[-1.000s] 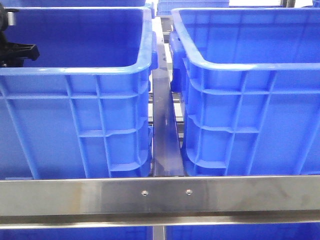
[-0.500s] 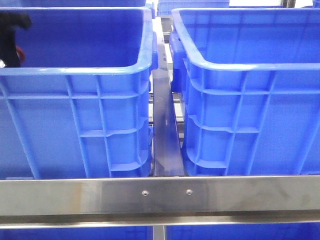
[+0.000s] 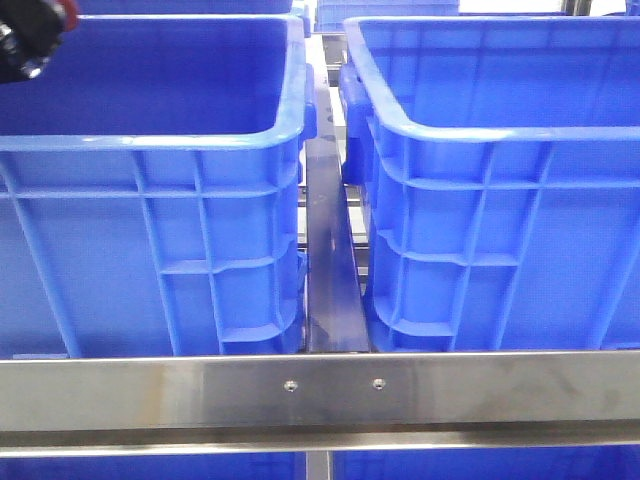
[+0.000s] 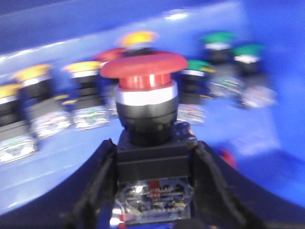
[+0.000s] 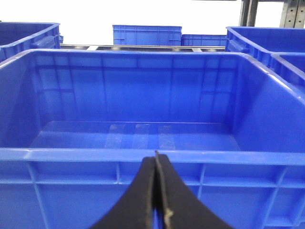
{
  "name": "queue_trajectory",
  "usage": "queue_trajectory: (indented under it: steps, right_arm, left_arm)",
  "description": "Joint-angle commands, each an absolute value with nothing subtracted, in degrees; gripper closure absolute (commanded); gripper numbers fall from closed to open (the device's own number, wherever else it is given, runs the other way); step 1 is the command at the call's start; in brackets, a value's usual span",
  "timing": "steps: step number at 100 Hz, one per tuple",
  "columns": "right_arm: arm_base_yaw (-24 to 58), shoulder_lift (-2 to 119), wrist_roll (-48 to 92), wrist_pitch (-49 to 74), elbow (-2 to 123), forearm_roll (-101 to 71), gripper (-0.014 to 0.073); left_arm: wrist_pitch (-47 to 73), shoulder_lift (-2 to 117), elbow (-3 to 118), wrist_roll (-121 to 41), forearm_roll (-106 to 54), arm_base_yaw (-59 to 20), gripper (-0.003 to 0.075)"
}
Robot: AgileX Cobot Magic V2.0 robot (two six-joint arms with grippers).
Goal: Pick red and yellow buttons and place in box
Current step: 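Lift the red button with the left gripper toward the gap between bins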
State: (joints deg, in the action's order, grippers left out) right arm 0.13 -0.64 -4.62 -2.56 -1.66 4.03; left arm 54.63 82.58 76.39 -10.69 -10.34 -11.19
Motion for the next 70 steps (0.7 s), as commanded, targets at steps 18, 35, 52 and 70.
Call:
queue_trajectory:
  steps: [18, 35, 52, 70]
  right_arm:
    - [0.10, -1.93, -4.45, -6.78, -0.70, 4.52, 0.0654]
    - [0.10, -1.93, -4.45, -6.78, -0.70, 4.52, 0.0654]
    - [0.10, -1.93, -4.45, -6.78, -0.70, 4.52, 0.0654]
    - [0.10, -1.93, -4.45, -6.78, -0.70, 4.52, 0.0654]
  left_arm:
    - [52.36, 79.43, 77.47, -14.56, -18.03, -20.25, 0.0619]
    - [50.91, 79.43, 77.47, -14.56, -18.22, -27.63, 0.0619]
    - [50.77, 79.43, 77.47, -14.56, -19.51, -34.76, 0.0619]
    - [50.47, 79.43, 77.47, -14.56, -20.31, -41.40, 0.0619]
